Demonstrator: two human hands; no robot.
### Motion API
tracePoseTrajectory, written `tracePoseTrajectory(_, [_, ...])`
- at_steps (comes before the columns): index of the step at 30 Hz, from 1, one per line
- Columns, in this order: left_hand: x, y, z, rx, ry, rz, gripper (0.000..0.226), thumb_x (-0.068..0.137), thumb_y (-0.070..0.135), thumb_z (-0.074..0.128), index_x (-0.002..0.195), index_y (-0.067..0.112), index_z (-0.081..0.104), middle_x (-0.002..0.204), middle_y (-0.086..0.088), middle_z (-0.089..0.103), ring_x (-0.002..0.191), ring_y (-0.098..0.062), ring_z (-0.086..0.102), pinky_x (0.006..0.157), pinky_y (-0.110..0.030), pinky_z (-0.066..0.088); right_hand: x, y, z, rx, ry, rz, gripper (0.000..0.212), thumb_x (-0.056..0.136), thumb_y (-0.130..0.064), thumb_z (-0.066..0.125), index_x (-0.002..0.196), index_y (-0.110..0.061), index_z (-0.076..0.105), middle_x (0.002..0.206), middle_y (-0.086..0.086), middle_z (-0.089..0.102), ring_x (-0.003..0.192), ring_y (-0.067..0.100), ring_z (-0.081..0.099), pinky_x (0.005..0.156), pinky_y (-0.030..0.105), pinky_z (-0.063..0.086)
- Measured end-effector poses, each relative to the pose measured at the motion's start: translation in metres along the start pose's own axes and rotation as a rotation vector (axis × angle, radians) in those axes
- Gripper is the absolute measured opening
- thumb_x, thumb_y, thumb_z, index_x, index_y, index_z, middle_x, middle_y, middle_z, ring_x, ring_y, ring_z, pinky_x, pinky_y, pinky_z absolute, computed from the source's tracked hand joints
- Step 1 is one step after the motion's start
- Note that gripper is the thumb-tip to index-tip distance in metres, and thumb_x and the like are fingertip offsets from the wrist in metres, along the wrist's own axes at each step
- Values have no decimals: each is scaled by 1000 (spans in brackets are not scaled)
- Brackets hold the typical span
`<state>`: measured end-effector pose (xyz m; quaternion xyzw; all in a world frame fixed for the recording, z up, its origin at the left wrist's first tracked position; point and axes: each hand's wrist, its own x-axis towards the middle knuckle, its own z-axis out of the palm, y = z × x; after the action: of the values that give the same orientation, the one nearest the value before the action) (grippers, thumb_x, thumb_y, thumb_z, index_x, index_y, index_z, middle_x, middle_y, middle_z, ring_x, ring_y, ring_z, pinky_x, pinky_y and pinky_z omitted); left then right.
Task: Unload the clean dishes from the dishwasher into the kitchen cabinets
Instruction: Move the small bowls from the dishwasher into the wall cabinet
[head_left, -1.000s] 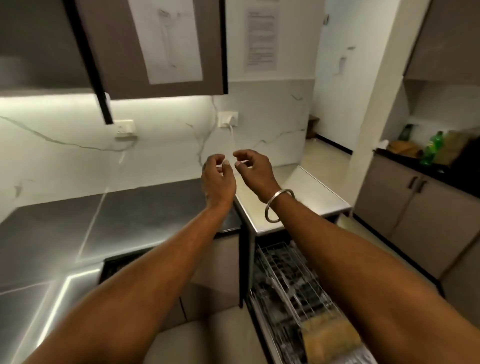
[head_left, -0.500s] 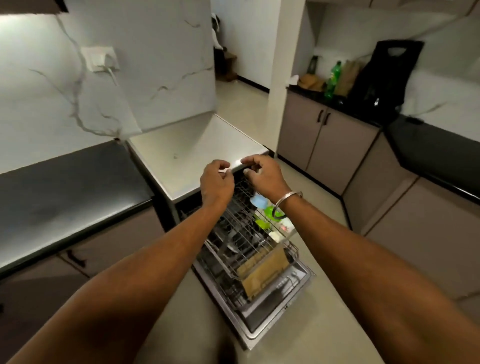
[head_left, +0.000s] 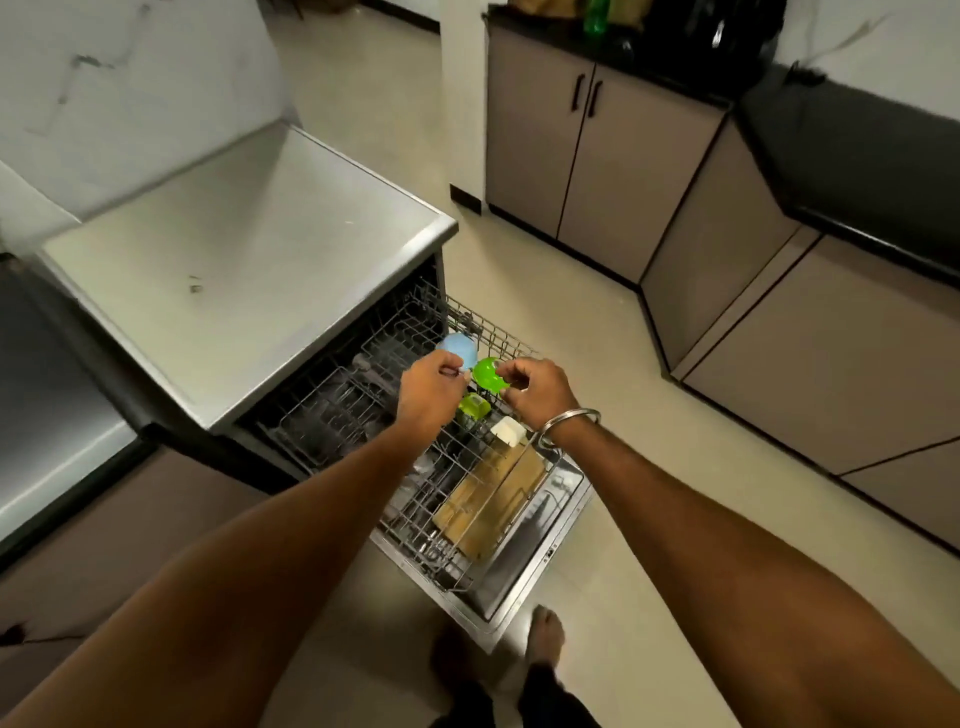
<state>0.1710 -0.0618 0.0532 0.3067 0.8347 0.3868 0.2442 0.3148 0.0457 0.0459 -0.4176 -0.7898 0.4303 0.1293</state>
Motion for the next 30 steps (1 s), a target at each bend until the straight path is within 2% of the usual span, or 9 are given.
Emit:
tracePoseTrajectory(3, [29,-19,29,69,-73,-40,27,87,16,80,113,15,71,107,-4,75,98,-17,71,93,-40,59,25,38,23,-54,-35,47,36,73,-3,73,68,-36,59,90,-4,74,87,15,70,82,35,59])
tracePoseTrajectory(6, [61,-42,59,214,-123,-42,33,88,24,78,119,13,71,109,-6,76,102,-21,70,90,-33,55,53,80,50,-115,-64,95,36,74,-10,74,61,-34,50,75,-3,66,75,22,63,69,32,53])
tracePoseTrajectory(8, [77,-60,77,260,-158,-56,32,88,29,77,117,16,72,106,-6,76,102,-24,70,84,-32,52,64,98,62,-155,-99,154,19,74,-12,73,70,-25,60,80,3,70,79,28,64,71,32,53])
tracePoseTrajectory(10, [94,-82,99,275,-184,-97,39,86,32,78,122,20,71,114,-4,75,108,-24,69,89,-37,56,78,123,79,-210,-138,182,12,75,-14,74,83,-19,67,90,10,73,88,32,67,77,33,55])
tracePoseTrajectory(13, [114,-109,127,339,-227,-123,50,85,35,78,132,22,67,127,-5,70,117,-27,65,96,-43,55,94,150,100,-246,-195,208,38,78,-14,75,116,-16,70,107,12,72,104,33,66,89,34,54])
tracePoseTrajectory(15, [124,-122,144,388,-265,-119,54,86,32,77,136,20,64,134,-9,65,124,-30,61,100,-46,52,104,167,113,-291,-238,220,54,80,-16,76,132,-19,63,115,14,70,110,34,64,92,36,52])
tracePoseTrajectory(24, [154,-155,184,582,-358,-123,53,91,30,72,139,18,55,137,-13,61,130,-37,56,104,-48,48,138,200,140,-531,-322,188,48,80,-7,73,127,-11,62,116,16,68,110,36,66,87,40,54])
tracePoseTrajectory(26, [161,-165,192,628,-374,-108,47,86,34,68,131,25,57,131,-11,64,124,-37,60,105,-53,48,144,204,145,-580,-354,195,44,81,-8,72,124,-9,63,117,18,68,111,37,65,88,43,54])
tracePoseTrajectory(30, [190,-223,226,707,-392,-78,51,73,46,54,122,35,50,120,-7,69,112,-38,65,95,-61,52,149,213,153,-655,-402,184,34,85,-11,70,118,-9,64,120,16,68,112,37,65,90,44,53])
